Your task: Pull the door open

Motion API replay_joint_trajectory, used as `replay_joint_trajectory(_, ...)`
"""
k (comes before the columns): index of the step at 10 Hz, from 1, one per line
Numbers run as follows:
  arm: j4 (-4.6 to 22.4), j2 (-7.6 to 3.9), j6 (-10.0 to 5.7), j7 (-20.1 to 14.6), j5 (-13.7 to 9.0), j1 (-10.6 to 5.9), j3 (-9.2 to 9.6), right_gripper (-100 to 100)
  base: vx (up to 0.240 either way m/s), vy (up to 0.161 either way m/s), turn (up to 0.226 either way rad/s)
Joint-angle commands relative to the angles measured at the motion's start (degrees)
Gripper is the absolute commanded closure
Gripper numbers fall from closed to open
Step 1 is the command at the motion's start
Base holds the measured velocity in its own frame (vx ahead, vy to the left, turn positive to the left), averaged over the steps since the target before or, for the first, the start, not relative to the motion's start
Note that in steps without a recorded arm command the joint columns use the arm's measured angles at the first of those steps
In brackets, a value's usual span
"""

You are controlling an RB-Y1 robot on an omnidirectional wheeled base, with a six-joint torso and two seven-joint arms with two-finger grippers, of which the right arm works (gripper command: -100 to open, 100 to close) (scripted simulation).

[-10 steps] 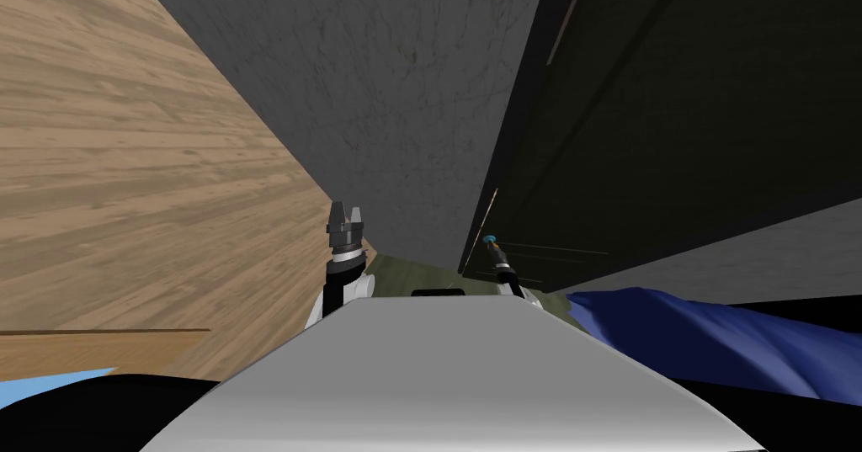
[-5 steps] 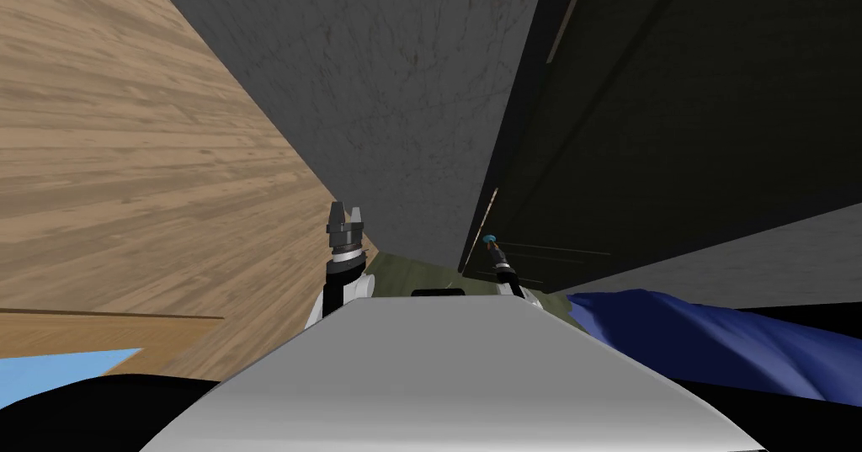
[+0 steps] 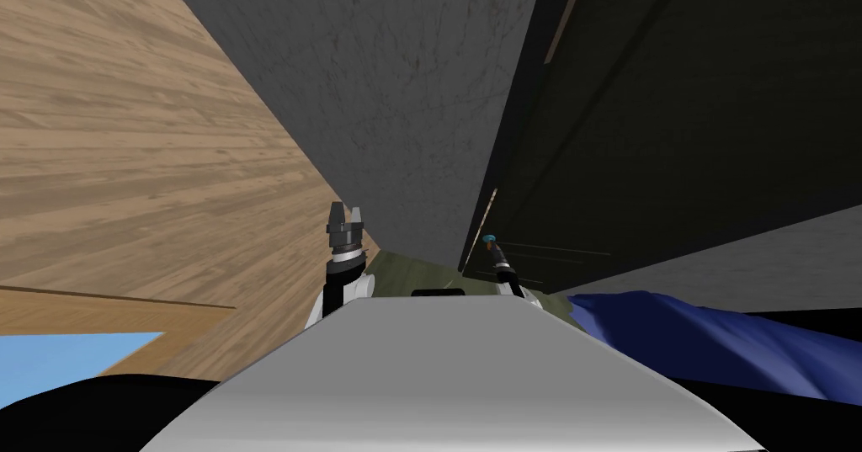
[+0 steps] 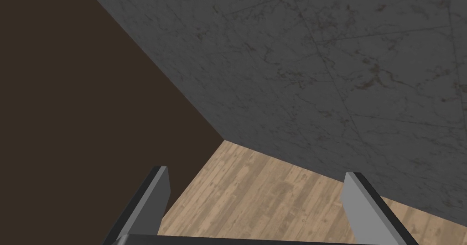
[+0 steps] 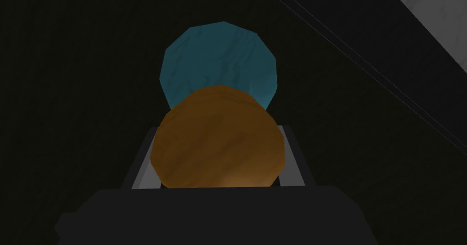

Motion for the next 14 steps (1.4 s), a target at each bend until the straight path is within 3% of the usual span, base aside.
replay_joint_trajectory(1,-0.2,0.46,0.05,-1.62,-0.26,0.01,0.56,100,-0.028,-0.014,0.027)
replay_joint_trajectory(14,-0.31,0.0,0.38,-18.35,-5.87,-0.25,3.47,100,-0.038,-0.014,0.039)
